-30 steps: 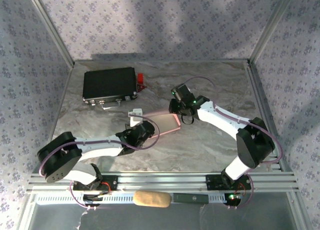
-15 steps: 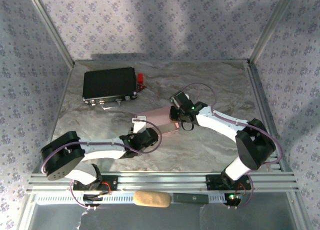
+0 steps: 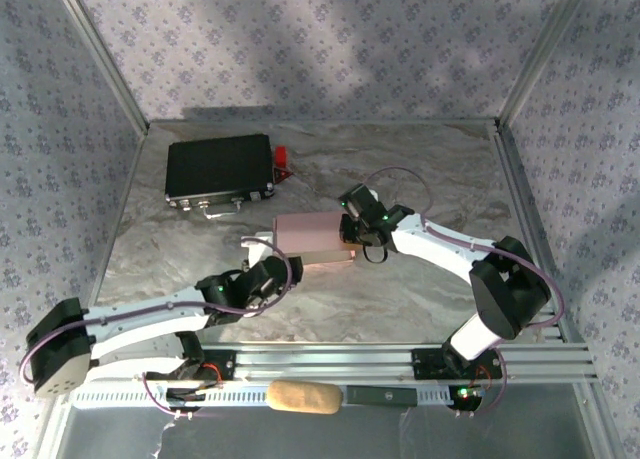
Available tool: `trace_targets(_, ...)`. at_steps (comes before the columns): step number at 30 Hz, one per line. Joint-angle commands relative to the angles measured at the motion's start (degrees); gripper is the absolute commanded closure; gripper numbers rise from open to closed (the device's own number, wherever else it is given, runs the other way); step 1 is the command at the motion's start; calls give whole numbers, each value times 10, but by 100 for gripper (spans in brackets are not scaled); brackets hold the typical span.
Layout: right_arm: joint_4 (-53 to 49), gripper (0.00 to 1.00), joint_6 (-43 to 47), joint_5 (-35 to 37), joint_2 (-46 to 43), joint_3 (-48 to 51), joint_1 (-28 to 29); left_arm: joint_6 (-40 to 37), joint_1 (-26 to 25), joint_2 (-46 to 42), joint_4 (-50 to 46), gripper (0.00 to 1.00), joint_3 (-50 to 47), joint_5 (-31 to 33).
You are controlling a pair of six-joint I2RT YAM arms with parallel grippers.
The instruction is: Fold the paper box
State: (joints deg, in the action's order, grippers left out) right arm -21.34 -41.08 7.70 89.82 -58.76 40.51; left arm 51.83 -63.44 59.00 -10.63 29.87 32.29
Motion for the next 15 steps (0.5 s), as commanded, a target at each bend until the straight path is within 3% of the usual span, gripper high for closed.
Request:
trace_targets(1, -13, 72, 8, 13, 11, -3, 2, 21, -3, -30, -81, 23, 4, -40)
trace_targets(10, -16, 72, 13, 14, 18, -9, 1, 18, 12, -119, -177, 37, 71, -56)
trace_targets(13, -16, 72, 14, 15, 19, -10, 1, -2, 90, -121, -173, 44, 82, -127)
trace_targets(15, -16, 72, 15, 14, 20, -9, 0, -18, 170, -108, -156, 49, 80, -203)
